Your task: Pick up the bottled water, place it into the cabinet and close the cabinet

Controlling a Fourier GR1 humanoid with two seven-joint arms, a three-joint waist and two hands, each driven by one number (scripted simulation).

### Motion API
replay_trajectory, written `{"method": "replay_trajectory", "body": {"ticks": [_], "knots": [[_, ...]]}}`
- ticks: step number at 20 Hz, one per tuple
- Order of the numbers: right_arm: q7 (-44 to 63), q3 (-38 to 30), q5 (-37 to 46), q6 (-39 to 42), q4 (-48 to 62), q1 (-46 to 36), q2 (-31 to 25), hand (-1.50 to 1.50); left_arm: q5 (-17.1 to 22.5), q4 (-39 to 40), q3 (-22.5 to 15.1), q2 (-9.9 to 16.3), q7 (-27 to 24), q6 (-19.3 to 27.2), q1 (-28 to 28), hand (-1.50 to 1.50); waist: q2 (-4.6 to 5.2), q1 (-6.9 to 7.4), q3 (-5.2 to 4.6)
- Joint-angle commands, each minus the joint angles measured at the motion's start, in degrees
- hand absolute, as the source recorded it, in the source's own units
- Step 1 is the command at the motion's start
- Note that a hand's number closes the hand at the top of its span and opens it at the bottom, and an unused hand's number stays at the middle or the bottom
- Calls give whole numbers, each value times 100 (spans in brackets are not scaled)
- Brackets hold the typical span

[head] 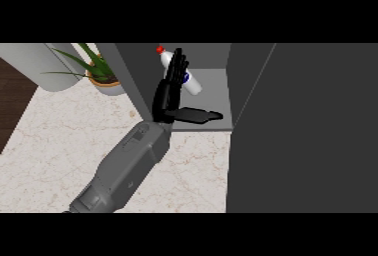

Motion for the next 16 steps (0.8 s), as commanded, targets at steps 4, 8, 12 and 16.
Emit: {"method": "replay_trajectory", "body": {"ticks": [4,8,12,16], "knots": [[92,174,245,-109,-583,342,22,-150,-221,-1950,-740,-1,120,2,1426,-150,-32,122,2],[-4,151,401,-40,-437,179,-90,-150,-275,-2930,-917,303,464,-105,2027,-150,0,75,4],[235,224,438,247,-927,293,-528,-150,-361,-3752,-1291,490,583,-12,2793,150,-6,144,1],[-207,111,807,826,-451,205,-1042,150,-168,-4464,-1184,1046,1051,-129,3187,150,-17,130,6]]}}
